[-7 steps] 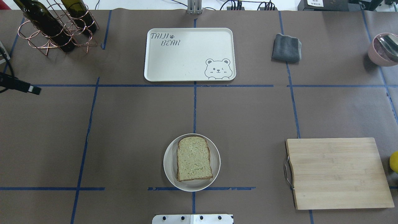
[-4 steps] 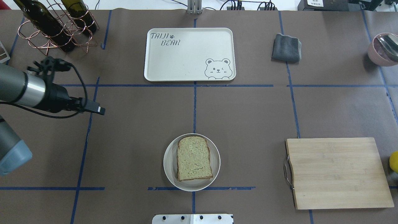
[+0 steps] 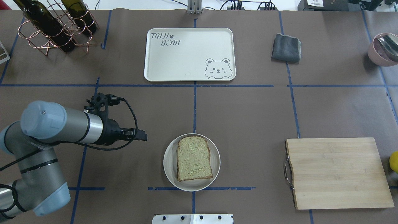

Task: Make sandwich and place on tray
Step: 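Move the left gripper to the rim of the white plate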

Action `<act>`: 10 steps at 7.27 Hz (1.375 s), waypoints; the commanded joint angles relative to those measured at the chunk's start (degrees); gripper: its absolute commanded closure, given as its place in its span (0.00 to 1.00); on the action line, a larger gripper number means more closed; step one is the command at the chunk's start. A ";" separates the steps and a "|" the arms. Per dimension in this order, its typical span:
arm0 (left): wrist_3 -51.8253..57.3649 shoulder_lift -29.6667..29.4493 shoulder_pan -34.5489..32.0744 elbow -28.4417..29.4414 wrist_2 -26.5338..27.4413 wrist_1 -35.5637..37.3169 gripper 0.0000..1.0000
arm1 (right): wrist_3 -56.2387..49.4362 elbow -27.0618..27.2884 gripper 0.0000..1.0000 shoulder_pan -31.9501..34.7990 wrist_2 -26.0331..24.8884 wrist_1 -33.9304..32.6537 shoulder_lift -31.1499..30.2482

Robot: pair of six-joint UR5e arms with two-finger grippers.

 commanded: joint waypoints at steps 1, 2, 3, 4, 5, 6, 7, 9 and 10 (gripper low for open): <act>-5.95 -4.37 4.82 1.52 4.78 3.52 0.19 | 0.04 0.00 0.00 0.00 -0.03 0.00 0.00; -6.23 -5.69 7.02 2.31 6.64 4.59 0.23 | -0.05 0.00 0.00 0.00 -0.03 0.00 0.00; -6.32 -6.14 8.43 3.10 7.79 4.60 0.30 | 0.04 0.00 0.00 0.00 0.06 0.00 0.00; -6.41 -6.32 9.93 4.50 9.63 4.60 0.38 | 0.04 0.00 0.00 0.00 0.06 0.00 0.00; -6.32 -7.28 10.20 5.39 9.74 4.60 0.39 | 0.13 0.00 0.00 0.00 0.06 0.00 0.00; -6.32 -7.46 10.29 5.48 9.65 4.60 0.48 | 0.13 0.00 0.00 0.00 0.15 0.00 0.00; -6.32 -7.46 10.38 5.48 9.65 4.60 0.66 | 0.13 0.00 0.00 0.00 0.15 0.00 0.00; -6.32 -7.46 10.29 5.13 9.65 4.60 1.00 | 0.13 0.09 0.00 0.00 0.15 0.00 0.00; -6.32 -7.38 10.29 4.52 9.48 4.60 1.00 | 0.13 0.09 0.00 0.00 0.15 0.00 0.00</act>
